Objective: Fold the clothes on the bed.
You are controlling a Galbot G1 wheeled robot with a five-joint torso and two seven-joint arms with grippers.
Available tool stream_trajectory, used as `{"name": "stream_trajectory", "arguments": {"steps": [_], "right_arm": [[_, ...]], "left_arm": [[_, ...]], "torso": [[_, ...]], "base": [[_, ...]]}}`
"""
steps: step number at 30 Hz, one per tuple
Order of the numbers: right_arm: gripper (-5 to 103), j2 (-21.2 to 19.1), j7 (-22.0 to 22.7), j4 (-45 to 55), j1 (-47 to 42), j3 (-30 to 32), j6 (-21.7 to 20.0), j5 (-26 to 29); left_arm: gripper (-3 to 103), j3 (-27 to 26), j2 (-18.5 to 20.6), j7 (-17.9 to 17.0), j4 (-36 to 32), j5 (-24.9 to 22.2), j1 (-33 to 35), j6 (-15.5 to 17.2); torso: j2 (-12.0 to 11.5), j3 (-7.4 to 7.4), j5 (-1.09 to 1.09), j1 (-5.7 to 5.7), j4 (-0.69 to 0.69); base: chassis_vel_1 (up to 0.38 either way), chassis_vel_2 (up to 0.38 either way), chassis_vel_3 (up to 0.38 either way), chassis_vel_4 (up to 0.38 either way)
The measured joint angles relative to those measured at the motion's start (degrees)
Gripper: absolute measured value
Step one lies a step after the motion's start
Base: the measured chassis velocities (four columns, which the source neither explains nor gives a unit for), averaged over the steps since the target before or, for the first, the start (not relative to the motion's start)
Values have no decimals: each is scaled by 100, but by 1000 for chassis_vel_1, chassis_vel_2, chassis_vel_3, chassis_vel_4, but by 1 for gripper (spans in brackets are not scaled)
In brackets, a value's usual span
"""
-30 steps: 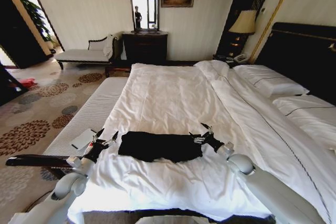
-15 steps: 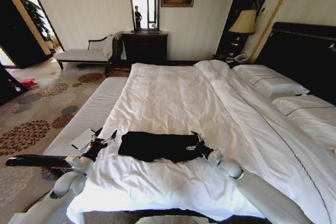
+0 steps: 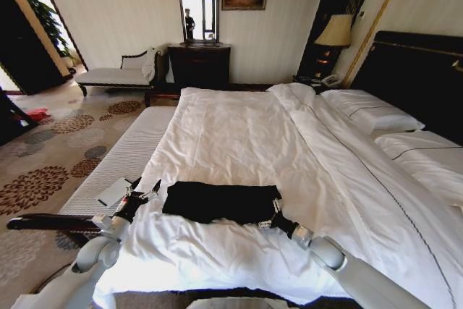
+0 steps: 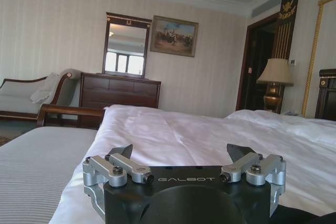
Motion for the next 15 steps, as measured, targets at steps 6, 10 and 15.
{"name": "stream_trajectory", "arguments": {"steps": [6,10,15], "right_arm": [[100,-265,155,459,-246,300,-4,282],[100,-321,615,1184,-622,764,-531,1566],[100,-280,965,1901,-933,1217,-1479,3192]], "left_arm": [[100,-38,-22,-2,-40,77,60,-22],[100,-77,-116,-100,-164,194,160,-40],[100,-263,-173,-216,-318,461,418,-56]], "torso": [[0,0,-2,0,0],[0,0,-2,0,-1],[0,0,-2,0,0]], "base": [[0,0,0,0],[0,0,0,0],[0,0,0,0]]}}
